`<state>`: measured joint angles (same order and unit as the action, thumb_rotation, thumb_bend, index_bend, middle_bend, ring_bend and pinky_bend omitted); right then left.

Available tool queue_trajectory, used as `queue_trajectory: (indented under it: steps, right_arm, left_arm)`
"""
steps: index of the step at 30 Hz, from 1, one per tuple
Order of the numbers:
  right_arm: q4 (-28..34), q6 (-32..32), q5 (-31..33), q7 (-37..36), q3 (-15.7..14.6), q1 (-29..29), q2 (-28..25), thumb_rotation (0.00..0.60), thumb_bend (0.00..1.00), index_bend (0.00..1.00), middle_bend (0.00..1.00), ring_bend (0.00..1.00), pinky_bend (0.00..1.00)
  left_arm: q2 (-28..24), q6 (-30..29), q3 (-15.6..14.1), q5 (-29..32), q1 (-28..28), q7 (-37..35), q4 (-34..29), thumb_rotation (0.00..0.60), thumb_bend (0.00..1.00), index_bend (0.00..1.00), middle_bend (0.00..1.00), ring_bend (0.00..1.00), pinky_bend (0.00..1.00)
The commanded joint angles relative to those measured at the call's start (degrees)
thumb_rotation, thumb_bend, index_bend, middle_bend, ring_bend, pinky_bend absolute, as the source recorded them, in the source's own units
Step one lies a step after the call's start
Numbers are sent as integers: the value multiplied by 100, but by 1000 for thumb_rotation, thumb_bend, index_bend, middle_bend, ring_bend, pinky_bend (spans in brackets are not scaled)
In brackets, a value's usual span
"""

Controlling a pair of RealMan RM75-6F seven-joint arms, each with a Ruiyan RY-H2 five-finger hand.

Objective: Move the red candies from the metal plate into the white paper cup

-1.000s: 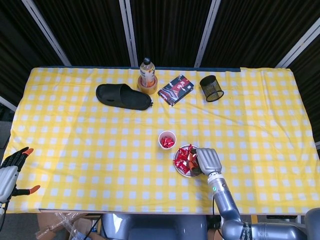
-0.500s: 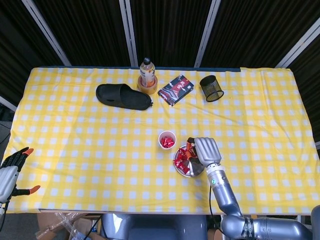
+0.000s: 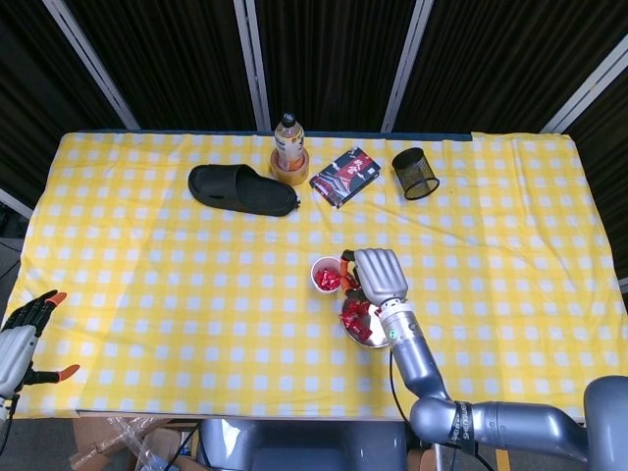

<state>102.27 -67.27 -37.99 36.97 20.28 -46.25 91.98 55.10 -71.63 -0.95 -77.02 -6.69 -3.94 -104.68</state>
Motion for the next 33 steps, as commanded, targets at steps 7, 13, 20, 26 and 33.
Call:
queue_trajectory:
  steps: [7, 13, 20, 26, 33]
  right_arm:
    - [-407, 90, 173, -8, -40, -246, 349, 600, 472, 578, 929, 899, 843]
    - [-554, 69, 208, -26, -65, -325, 454, 600, 473, 560, 929, 899, 844]
    - [-610, -18, 206, -50, -81, -355, 488, 600, 464, 481, 929, 899, 835]
    - [-164, -257, 17, -37, -243, -178, 187, 600, 455, 406, 929, 899, 835]
    - [349, -480, -225, -108, -550, 132, -175, 600, 454, 406, 929, 899, 835]
  left_arm:
    - [-43, 63, -3, 35, -20, -44, -38, 600, 46, 0, 0, 0, 0]
    - [-51, 78, -2, 44, -27, -54, -50, 600, 46, 0, 0, 0, 0]
    - [-51, 64, 0, 46, -22, -62, -52, 600, 46, 0, 0, 0, 0]
    - [-55, 58, -1, 34, -21, -77, -54, 600, 46, 0, 0, 0, 0]
    - [-55, 43, -12, 0, -16, -75, -54, 600, 46, 0, 0, 0, 0]
